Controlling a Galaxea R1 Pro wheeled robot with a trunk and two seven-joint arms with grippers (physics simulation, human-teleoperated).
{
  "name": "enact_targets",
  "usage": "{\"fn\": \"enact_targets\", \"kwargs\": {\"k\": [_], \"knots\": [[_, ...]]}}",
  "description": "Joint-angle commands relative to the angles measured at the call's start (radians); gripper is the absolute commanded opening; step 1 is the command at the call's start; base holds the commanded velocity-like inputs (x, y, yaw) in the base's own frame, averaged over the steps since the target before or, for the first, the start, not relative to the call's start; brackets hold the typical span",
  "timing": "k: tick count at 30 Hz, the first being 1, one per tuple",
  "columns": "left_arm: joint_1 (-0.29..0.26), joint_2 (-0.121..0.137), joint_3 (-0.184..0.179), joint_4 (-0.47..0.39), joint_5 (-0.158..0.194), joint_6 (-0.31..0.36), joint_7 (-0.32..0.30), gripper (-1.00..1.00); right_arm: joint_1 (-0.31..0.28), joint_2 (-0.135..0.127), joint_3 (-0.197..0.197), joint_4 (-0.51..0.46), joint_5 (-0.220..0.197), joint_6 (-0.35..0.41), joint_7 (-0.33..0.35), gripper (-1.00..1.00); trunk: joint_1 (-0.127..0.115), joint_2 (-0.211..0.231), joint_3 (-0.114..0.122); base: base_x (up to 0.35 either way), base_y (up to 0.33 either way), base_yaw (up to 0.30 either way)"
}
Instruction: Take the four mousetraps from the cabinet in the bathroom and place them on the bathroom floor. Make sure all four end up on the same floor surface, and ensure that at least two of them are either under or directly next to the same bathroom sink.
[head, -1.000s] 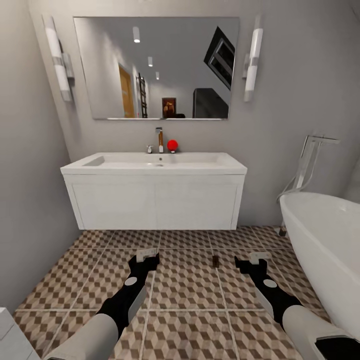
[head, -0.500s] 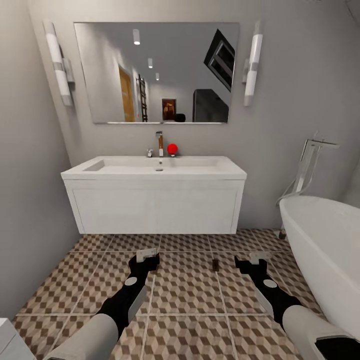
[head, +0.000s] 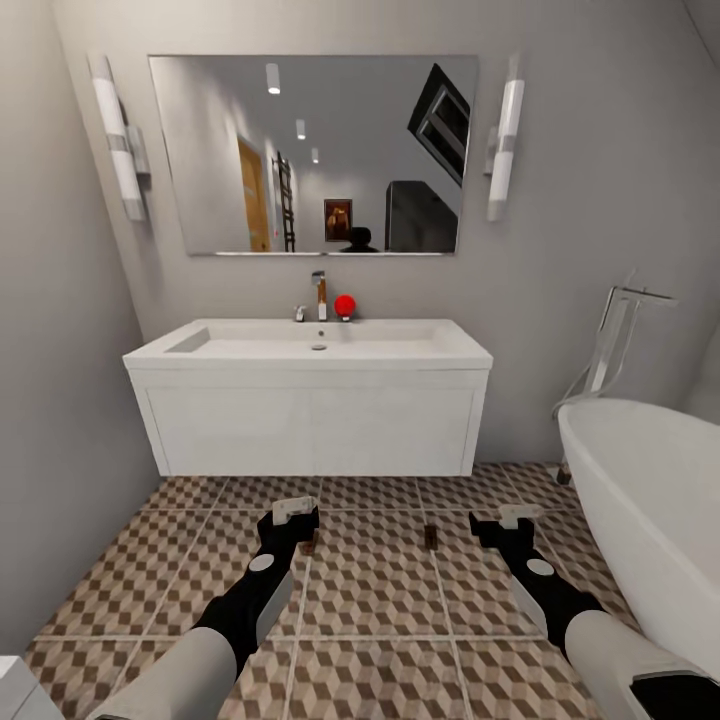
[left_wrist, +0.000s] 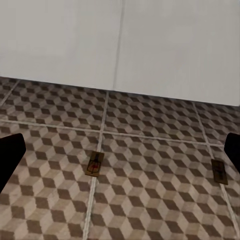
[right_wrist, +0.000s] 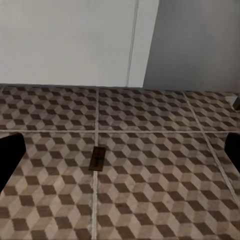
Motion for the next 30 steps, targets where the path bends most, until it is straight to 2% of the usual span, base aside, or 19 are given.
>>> {"fn": "enact_targets", "kwargs": {"k": [1,30], "knots": [[-0.001,0.001,-0.008,0.001,0.011,-0.004,0.007,1.00,-0.001,-0.001,0.009,0.001,-0.011,-0.003,-0.003,1.00,-0.004,0.007,0.002,0.000,0.000,0.000],[-0.001,0.002,-0.008,0.000,0.011,-0.003,0.007,1.00,-0.001,-0.001,0.009,0.001,-0.012,-0.003,-0.003,1.00,-0.115,0.210,0.093,0.000,0.000,0.000]]}}
